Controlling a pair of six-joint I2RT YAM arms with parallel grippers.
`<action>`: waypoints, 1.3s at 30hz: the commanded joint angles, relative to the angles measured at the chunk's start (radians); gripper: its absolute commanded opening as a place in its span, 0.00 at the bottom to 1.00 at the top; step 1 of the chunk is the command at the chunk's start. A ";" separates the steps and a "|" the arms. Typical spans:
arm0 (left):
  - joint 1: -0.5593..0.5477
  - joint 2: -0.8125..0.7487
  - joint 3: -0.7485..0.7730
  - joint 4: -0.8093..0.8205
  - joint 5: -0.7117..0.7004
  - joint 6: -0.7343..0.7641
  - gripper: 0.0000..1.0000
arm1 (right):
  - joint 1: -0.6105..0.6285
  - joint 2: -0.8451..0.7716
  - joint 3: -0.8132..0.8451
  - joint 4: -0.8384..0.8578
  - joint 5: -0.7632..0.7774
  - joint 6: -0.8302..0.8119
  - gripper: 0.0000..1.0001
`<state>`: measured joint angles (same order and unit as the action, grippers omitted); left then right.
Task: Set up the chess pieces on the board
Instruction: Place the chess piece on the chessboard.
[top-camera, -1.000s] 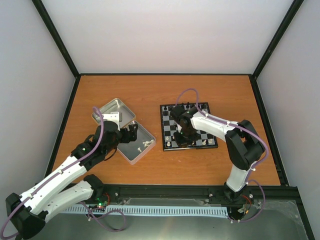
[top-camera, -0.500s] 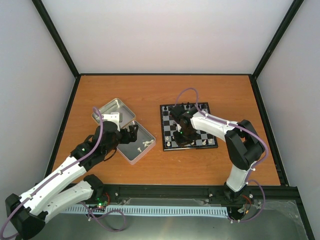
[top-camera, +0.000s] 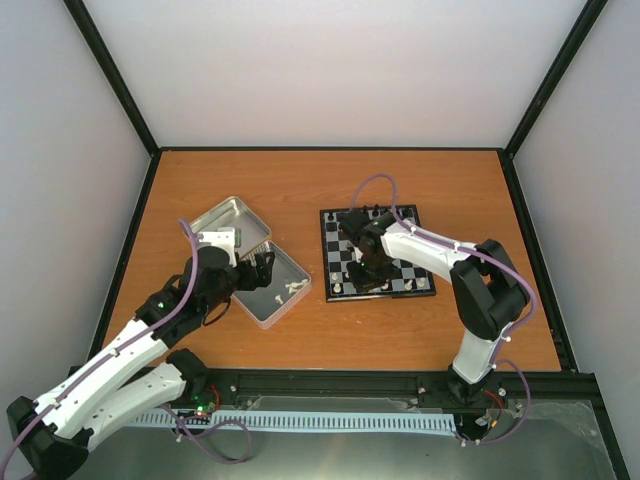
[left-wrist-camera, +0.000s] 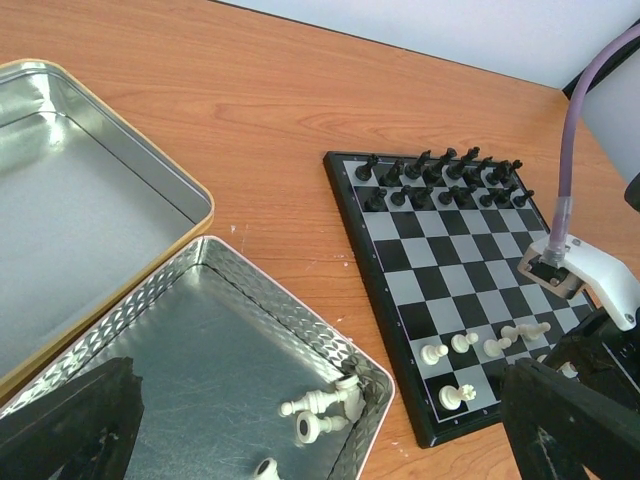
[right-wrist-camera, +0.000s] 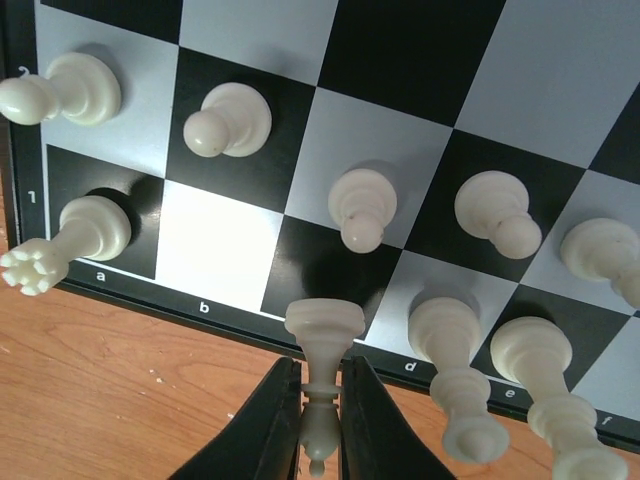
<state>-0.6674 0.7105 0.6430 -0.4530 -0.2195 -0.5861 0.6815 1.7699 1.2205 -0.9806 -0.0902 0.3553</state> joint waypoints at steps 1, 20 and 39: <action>0.006 -0.018 0.001 -0.011 -0.001 -0.007 0.99 | 0.006 0.022 0.042 -0.038 -0.009 -0.006 0.13; 0.006 -0.017 -0.002 -0.016 -0.031 -0.007 0.99 | 0.006 0.053 0.063 -0.023 0.025 -0.016 0.12; 0.006 0.007 -0.015 -0.012 -0.035 -0.020 1.00 | 0.006 0.033 0.085 -0.013 0.029 -0.003 0.26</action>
<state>-0.6674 0.7128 0.6331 -0.4706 -0.2401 -0.5938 0.6815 1.8225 1.2694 -0.9810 -0.0788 0.3466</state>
